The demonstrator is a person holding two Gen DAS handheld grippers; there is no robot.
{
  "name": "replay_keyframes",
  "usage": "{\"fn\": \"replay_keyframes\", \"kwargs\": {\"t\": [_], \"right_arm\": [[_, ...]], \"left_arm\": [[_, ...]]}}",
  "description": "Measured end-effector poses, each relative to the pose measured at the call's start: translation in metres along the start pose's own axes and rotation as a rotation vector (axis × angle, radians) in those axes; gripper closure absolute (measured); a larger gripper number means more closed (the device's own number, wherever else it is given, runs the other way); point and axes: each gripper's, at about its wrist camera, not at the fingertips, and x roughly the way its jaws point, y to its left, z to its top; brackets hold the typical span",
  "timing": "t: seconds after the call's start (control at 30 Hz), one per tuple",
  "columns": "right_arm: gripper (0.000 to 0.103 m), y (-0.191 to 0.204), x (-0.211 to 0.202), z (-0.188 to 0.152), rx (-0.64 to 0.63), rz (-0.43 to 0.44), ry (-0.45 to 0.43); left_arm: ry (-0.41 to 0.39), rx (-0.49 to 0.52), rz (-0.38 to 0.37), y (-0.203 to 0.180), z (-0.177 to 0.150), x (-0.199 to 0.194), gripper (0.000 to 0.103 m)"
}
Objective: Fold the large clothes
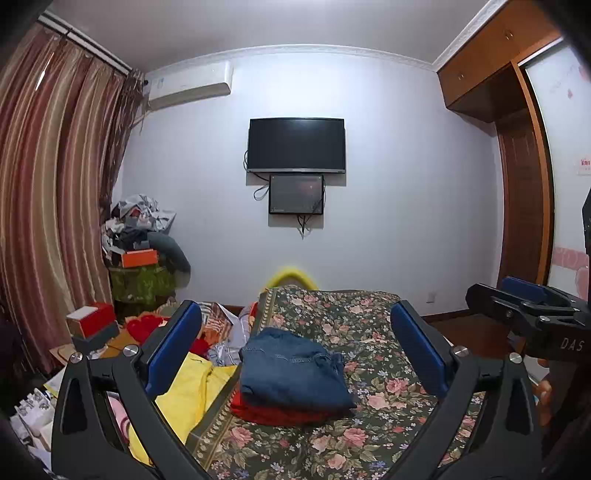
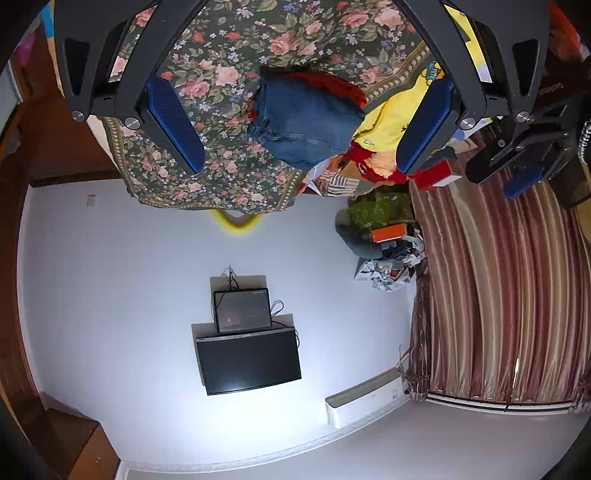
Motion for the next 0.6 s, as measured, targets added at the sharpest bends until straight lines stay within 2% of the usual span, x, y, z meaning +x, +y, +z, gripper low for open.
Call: {"fn": "replay_keyframes", "kwargs": {"t": [0.6], "right_arm": [[0.000,0.002,0.000,-0.004,-0.001,0.004,0.008]], "left_arm": [[0.032,-0.003,0.009,0.002,-0.009,0.011,0.000]]}}
